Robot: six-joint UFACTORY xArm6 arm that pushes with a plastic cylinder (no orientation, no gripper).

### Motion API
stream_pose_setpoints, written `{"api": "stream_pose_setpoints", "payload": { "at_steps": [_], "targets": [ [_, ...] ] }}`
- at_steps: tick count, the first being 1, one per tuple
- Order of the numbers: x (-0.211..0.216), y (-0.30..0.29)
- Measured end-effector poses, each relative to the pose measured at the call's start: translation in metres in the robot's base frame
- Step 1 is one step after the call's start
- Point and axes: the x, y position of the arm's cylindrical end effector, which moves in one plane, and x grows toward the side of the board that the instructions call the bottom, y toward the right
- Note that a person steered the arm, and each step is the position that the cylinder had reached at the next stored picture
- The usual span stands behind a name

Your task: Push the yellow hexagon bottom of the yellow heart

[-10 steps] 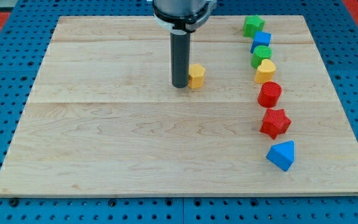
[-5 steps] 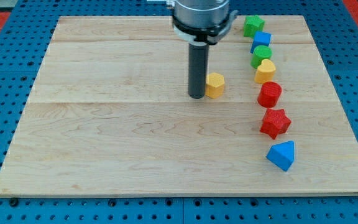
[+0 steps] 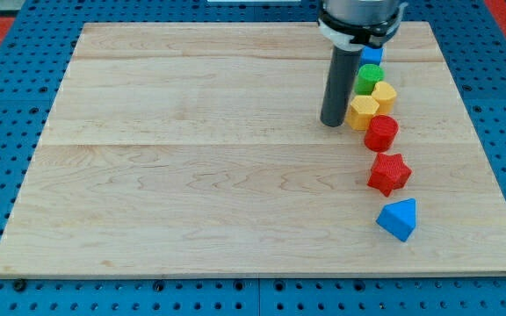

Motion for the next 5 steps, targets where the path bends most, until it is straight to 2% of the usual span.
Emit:
{"api": "stream_pose_setpoints", "payload": {
  "at_steps": [2, 4, 5],
  "targets": [
    [-0.006, 0.04],
    [-0.034, 0.042],
    [-0.036, 0.061]
  ]
}}
